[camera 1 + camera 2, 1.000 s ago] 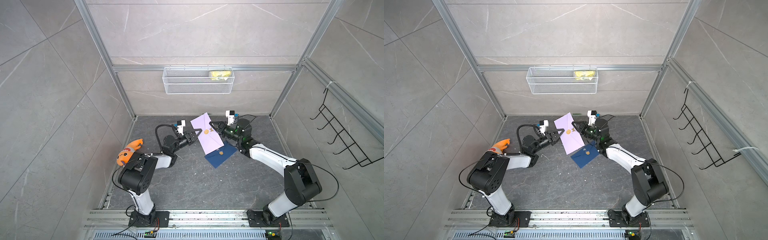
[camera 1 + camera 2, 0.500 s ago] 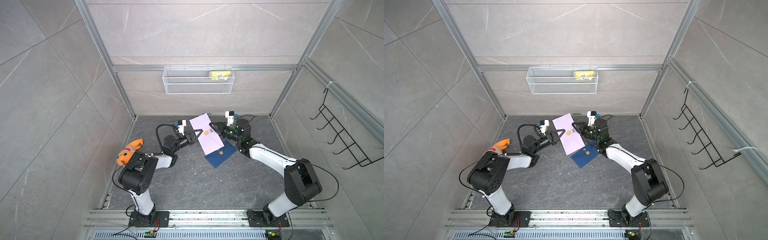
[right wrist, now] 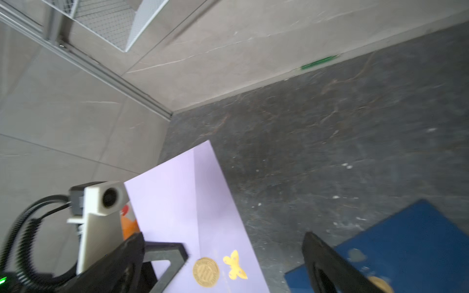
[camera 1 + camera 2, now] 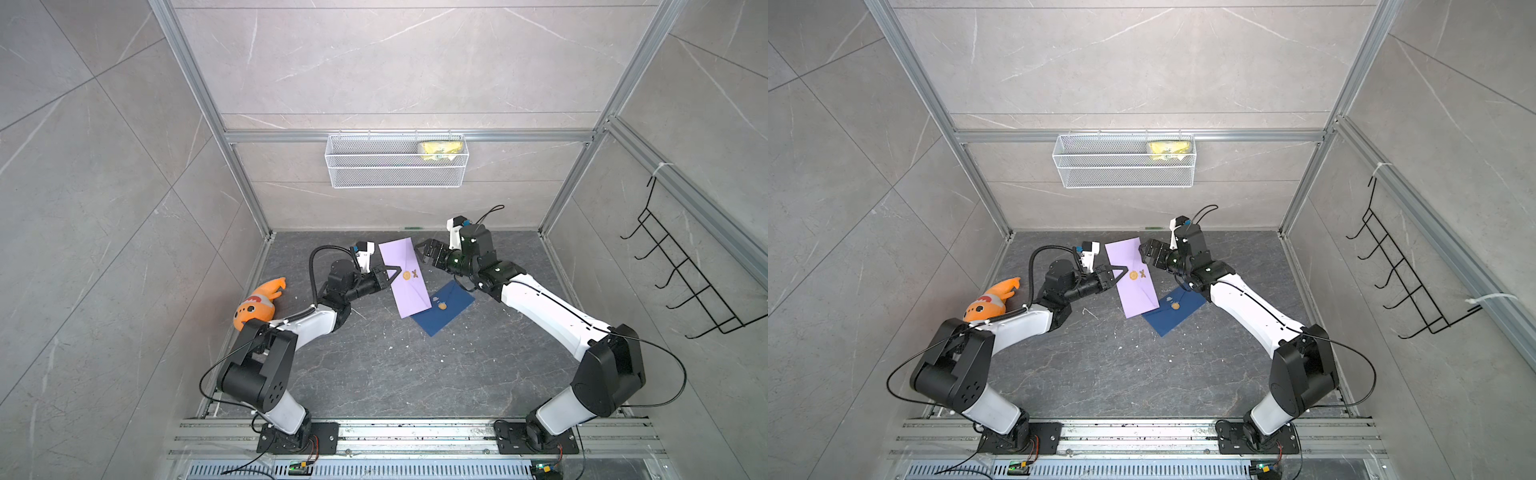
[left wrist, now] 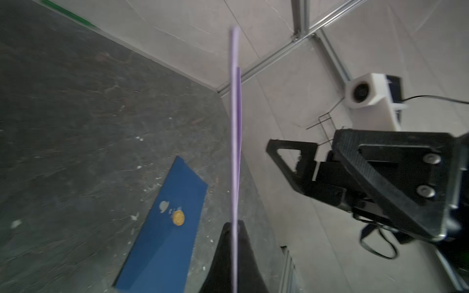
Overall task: Open the envelope
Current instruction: Pick up the envelope from the center of the board, then open the envelope flap on the envelope.
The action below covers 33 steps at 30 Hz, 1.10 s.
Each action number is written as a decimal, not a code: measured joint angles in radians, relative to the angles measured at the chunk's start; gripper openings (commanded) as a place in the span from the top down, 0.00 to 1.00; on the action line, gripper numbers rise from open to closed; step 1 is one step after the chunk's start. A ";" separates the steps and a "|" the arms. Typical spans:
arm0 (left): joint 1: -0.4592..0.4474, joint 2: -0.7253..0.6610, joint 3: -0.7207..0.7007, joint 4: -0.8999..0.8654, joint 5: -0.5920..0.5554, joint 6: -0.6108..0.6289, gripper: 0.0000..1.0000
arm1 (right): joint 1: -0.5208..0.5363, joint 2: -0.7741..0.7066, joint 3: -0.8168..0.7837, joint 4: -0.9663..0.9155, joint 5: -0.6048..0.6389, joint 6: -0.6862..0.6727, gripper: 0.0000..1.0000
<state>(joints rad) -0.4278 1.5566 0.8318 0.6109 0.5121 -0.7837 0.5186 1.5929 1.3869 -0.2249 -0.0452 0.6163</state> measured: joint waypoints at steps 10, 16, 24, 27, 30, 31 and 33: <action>-0.113 -0.028 -0.071 -0.249 -0.334 0.333 1.00 | 0.023 0.127 0.336 -0.394 0.518 -0.101 0.00; -0.148 -0.014 -0.100 -0.239 -0.355 0.388 1.00 | 0.023 0.139 0.343 -0.468 0.554 -0.085 0.00; -0.148 -0.013 -0.130 -0.159 -0.361 0.404 1.00 | 0.056 0.144 0.192 -0.420 0.409 -0.060 0.03; -0.149 -0.027 -0.164 -0.135 -0.381 0.413 1.00 | 0.113 0.170 0.161 -0.374 0.324 -0.048 0.08; -0.149 -0.072 -0.210 -0.130 -0.426 0.422 1.00 | 0.166 0.213 0.159 -0.328 0.246 -0.037 0.12; -0.149 -0.095 -0.225 -0.129 -0.447 0.425 1.00 | 0.179 0.225 0.159 -0.316 0.224 -0.034 0.12; -0.149 -0.147 -0.259 -0.125 -0.497 0.430 1.00 | 0.197 0.252 0.172 -0.308 0.182 -0.033 0.14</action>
<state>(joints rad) -0.5766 1.4097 0.5724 0.4862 0.0147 -0.3534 0.7155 1.8446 1.5593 -0.5331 0.1368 0.5831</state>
